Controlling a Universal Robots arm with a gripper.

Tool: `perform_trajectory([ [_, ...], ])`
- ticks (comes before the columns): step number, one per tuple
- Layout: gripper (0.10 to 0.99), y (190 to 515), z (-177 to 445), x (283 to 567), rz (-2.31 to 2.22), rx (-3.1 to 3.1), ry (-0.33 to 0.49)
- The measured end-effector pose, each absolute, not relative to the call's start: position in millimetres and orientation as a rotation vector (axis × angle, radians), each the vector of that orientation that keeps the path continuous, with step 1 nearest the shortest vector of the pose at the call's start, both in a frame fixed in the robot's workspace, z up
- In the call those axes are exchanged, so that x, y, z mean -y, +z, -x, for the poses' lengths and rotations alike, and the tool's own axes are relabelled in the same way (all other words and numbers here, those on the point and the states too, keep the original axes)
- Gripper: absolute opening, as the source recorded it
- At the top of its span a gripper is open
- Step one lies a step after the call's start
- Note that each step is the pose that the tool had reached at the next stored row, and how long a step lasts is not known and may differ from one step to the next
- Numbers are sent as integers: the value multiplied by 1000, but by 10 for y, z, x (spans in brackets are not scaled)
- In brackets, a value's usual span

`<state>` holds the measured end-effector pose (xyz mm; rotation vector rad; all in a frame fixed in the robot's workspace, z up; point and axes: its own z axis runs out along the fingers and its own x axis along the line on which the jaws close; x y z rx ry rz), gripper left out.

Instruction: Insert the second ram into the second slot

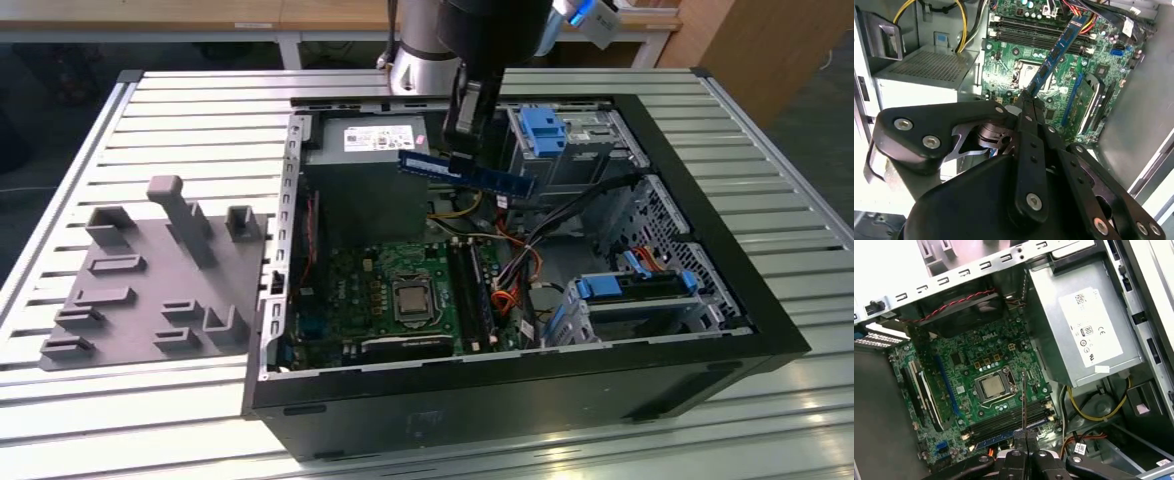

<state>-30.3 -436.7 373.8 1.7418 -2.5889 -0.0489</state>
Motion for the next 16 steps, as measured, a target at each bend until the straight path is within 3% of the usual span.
perform_trajectory([
  [16, 118, 3728, 303, 4367, -1535, 2719, -49],
])
